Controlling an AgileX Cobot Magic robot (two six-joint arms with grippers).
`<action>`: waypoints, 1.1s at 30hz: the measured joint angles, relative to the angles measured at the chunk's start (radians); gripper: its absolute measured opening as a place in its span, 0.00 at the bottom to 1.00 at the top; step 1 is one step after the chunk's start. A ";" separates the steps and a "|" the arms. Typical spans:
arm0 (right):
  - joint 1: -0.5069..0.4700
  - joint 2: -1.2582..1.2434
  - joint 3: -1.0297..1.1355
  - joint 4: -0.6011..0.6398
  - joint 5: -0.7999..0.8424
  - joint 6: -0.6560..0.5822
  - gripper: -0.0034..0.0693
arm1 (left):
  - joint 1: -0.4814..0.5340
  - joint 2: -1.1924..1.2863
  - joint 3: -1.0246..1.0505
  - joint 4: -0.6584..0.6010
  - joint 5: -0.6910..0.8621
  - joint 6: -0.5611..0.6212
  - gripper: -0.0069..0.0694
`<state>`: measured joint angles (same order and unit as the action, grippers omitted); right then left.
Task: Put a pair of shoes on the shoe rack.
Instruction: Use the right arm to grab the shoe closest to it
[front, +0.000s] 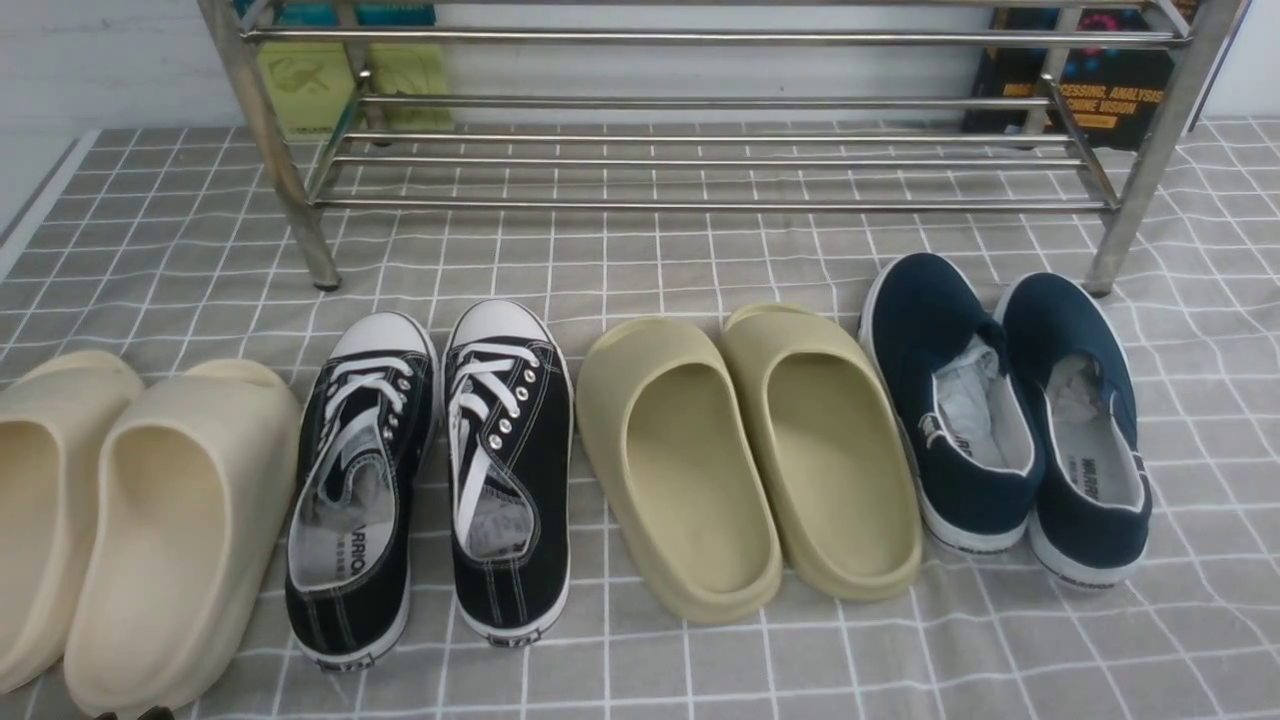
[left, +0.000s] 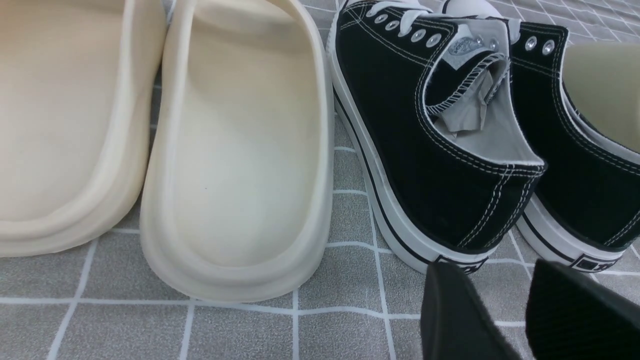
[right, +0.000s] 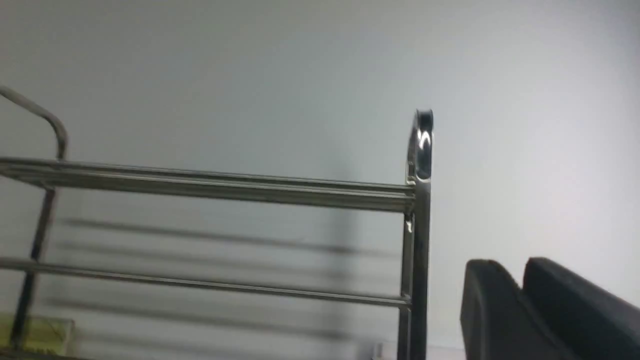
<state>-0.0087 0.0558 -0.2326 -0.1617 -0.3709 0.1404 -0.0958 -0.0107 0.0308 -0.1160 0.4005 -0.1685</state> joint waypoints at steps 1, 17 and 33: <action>0.000 0.008 -0.011 0.000 0.026 0.000 0.19 | 0.000 0.000 0.000 0.000 0.000 0.000 0.40; 0.011 0.932 -0.530 0.113 0.819 -0.022 0.05 | 0.000 0.000 0.000 0.000 0.000 0.000 0.40; 0.347 1.643 -1.061 0.278 1.264 -0.270 0.37 | 0.000 0.000 0.000 0.000 0.000 0.000 0.40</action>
<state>0.3383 1.6989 -1.2935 0.1168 0.8926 -0.1299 -0.0958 -0.0107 0.0308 -0.1160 0.4005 -0.1685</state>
